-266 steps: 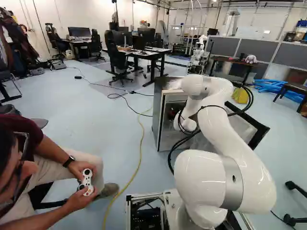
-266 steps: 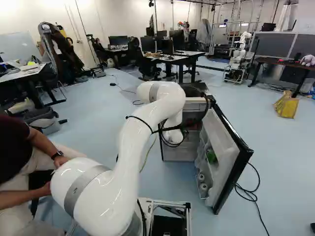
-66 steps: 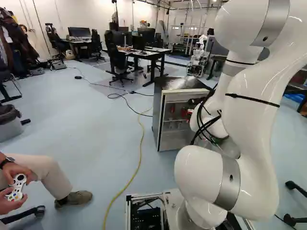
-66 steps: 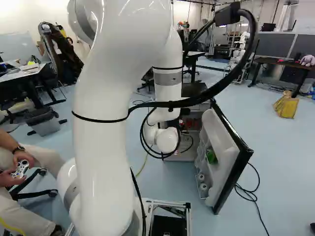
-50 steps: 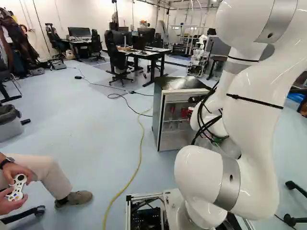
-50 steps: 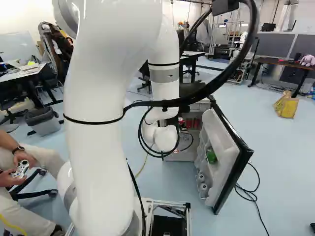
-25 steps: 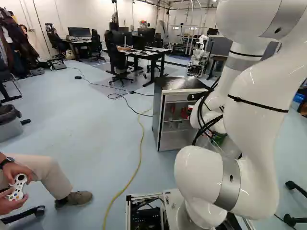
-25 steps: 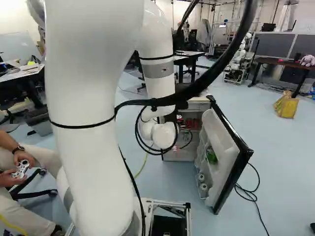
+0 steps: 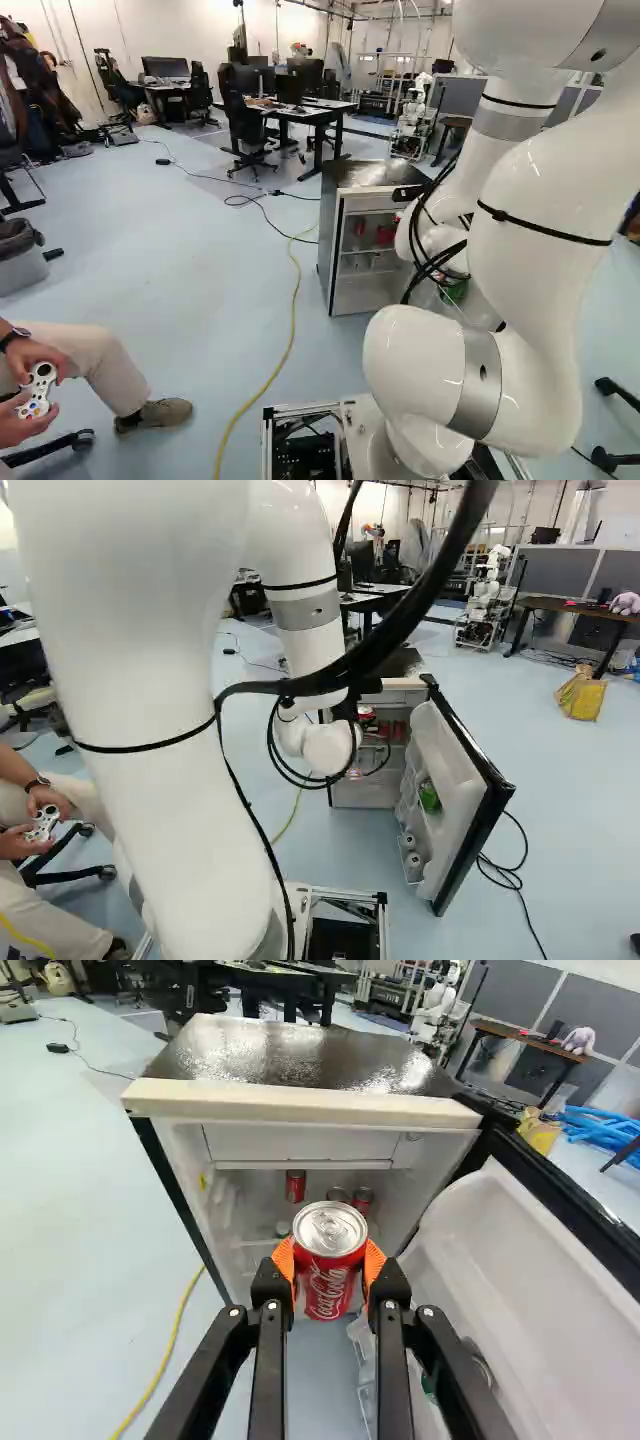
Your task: Grab a drink from the fridge
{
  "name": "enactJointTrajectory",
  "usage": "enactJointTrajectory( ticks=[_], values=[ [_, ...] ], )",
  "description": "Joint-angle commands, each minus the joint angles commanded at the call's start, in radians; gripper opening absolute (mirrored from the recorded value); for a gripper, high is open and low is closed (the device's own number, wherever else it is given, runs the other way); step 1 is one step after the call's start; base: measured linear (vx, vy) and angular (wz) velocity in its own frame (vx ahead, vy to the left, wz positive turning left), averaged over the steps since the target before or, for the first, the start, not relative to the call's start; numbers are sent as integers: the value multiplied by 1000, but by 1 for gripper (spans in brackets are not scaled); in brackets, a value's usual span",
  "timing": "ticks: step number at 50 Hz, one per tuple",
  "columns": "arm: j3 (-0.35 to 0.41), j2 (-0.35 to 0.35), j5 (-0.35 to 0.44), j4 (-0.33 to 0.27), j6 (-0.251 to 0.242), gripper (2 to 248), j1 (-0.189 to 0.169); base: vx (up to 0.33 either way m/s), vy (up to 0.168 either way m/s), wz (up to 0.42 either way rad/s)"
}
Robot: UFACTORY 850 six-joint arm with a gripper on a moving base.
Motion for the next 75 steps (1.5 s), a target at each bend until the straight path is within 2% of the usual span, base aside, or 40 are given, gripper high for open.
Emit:
enactJointTrajectory(
  ticks=[18,37,64,75],
  values=[
    [19,65,-10,53,0,87,11,0,0,0],
    [9,107,-11,58,0,87,46,0,0,0],
    [-37,134,-11,58,0,87,92,0,0,0],
    [-65,117,-11,58,0,87,106,0,0,0]
  ],
)
